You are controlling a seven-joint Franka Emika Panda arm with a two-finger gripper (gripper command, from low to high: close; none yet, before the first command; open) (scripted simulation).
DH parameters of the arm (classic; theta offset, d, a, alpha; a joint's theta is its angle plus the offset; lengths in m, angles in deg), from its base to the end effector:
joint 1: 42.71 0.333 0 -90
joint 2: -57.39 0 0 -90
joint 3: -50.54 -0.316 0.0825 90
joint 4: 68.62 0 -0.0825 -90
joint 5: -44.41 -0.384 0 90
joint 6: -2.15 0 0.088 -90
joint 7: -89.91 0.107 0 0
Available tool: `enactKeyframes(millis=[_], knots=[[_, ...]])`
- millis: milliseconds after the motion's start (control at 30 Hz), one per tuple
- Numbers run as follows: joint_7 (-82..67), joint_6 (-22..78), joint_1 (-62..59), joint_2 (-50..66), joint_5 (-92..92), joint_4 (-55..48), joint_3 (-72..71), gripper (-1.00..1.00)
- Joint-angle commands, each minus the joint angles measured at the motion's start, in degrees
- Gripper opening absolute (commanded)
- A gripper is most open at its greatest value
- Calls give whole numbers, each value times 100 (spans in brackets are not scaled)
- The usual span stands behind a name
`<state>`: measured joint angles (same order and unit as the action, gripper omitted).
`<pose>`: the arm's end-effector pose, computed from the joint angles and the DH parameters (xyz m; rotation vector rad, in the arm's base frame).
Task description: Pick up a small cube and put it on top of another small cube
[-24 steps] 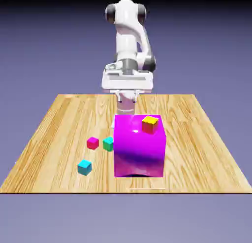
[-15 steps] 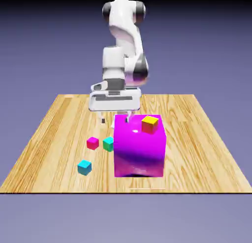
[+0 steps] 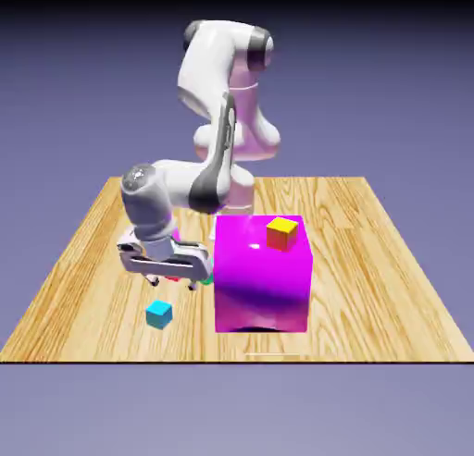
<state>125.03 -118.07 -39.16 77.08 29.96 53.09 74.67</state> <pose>0.5051 -0.1783 0.2377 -2.6007 1.6625 0.5166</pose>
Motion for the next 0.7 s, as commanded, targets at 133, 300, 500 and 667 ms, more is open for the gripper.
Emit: enactKeyframes(millis=[133, 300, 500, 667], knots=[[-146, 1067, 57, 1039, -287, -780, 479, 0], [-291, 2134, 114, 2077, -573, -1559, 958, 0], [-463, 1356, 144, 2442, -873, -1018, 772, 0], [-315, 2103, 119, 2162, -617, -1539, 960, -100]])
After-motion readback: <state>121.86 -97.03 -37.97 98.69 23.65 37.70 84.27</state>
